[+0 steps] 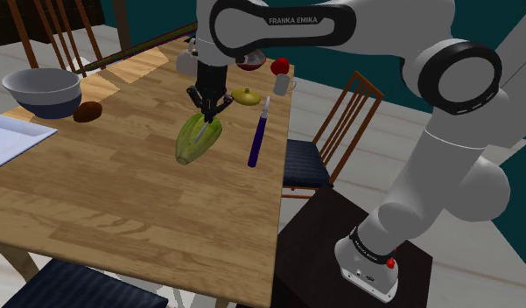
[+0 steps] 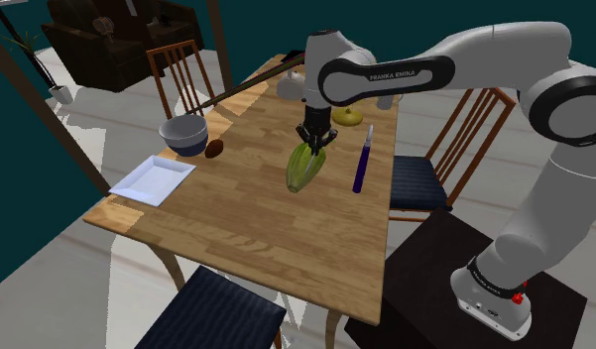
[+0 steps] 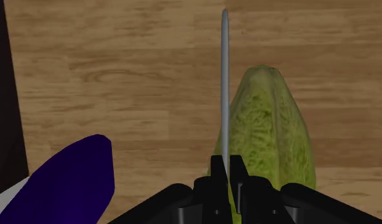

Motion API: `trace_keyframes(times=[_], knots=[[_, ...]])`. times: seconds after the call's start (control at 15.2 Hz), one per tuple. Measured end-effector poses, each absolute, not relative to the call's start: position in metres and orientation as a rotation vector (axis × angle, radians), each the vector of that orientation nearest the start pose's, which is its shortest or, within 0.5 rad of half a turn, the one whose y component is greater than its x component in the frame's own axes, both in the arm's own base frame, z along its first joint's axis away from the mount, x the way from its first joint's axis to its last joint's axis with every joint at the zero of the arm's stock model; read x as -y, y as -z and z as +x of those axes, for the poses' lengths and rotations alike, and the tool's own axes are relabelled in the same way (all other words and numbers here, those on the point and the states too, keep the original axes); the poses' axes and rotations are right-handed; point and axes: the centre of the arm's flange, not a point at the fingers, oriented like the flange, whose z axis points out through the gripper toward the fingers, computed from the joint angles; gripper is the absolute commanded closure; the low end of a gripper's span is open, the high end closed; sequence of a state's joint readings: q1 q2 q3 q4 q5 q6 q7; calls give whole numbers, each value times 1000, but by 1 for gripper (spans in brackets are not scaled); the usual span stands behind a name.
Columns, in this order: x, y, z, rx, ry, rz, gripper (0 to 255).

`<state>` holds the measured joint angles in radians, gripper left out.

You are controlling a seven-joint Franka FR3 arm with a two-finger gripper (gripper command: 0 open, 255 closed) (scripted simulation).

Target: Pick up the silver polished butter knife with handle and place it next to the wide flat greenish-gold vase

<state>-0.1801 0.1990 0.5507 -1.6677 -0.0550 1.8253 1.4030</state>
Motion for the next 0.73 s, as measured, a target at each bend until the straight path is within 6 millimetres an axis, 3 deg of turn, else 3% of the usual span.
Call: trace_keyframes(times=[0.73], knots=[[-55, -499, 596, -1530, -73, -2716, 255]])
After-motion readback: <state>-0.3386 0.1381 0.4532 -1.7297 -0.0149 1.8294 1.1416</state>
